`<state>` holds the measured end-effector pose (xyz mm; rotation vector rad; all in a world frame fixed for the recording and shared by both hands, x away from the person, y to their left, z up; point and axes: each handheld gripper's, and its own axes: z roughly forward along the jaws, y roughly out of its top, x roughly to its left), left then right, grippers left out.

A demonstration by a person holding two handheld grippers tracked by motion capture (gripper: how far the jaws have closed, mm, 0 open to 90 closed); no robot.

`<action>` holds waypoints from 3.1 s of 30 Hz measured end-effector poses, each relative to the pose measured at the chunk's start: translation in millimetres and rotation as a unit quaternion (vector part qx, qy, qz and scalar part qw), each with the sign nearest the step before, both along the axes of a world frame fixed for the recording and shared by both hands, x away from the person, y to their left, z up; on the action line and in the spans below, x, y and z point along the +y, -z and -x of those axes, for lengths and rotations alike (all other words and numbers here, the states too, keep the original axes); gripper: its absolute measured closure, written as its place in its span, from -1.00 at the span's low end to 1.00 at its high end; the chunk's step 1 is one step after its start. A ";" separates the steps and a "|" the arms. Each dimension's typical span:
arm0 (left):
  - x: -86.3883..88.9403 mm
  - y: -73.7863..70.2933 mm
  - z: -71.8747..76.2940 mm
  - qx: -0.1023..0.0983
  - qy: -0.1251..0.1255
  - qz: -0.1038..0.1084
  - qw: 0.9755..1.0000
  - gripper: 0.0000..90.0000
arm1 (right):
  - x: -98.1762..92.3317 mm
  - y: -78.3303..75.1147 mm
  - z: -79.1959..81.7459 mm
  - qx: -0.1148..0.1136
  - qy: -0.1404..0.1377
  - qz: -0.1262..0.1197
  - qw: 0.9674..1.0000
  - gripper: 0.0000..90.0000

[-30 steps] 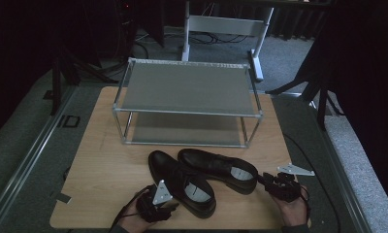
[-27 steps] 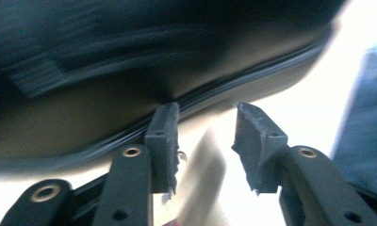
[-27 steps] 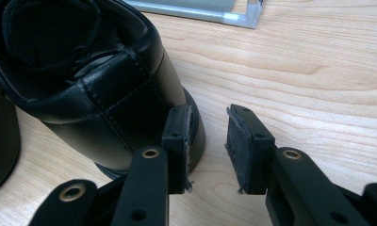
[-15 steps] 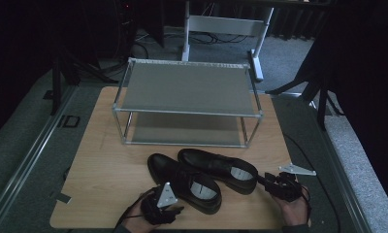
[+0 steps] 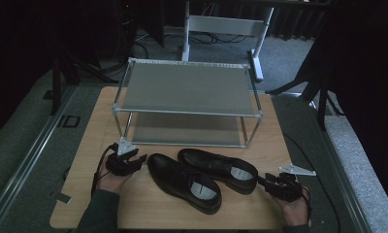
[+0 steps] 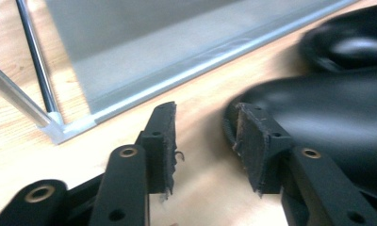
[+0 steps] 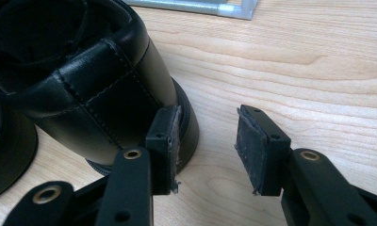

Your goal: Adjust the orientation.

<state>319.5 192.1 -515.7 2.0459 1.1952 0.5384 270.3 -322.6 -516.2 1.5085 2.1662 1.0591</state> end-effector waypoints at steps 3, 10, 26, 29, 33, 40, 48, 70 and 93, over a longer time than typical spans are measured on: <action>-1.5 9.6 -13.5 0.017 0.002 -0.009 1.000 0.37 | -0.6 -0.2 1.3 0.002 0.001 0.003 1.000 0.22; -5.4 27.9 -31.1 0.044 0.023 -0.032 0.998 0.41 | -2.6 1.7 5.9 0.004 -0.009 0.002 1.000 0.18; -12.6 24.6 -11.2 0.025 0.042 -0.064 0.997 0.74 | -1.4 2.2 7.8 0.002 -0.007 0.004 1.000 0.19; -13.5 25.0 -4.3 0.029 0.050 -0.056 0.997 0.75 | -1.3 2.6 8.7 0.002 -0.008 0.005 1.000 0.19; -22.0 25.4 4.6 0.030 0.056 -0.051 0.997 0.74 | -0.9 2.7 9.8 0.003 -0.008 0.005 1.000 0.19; -36.8 25.2 13.3 0.035 0.056 -0.048 0.997 0.76 | -0.7 3.3 12.1 0.003 -0.010 0.004 1.000 0.19; -60.9 25.2 20.0 0.038 0.058 -0.047 0.997 0.76 | -0.3 3.0 12.7 0.002 -0.014 0.006 1.000 0.22; -42.4 9.5 53.0 0.041 0.069 -0.008 0.997 0.13 | 5.0 -4.5 30.7 -0.014 -0.064 0.005 0.998 -0.04; -81.6 28.2 76.8 0.048 0.101 -0.027 0.993 -0.62 | 26.5 -10.2 70.6 -0.041 -0.195 0.013 0.980 -0.56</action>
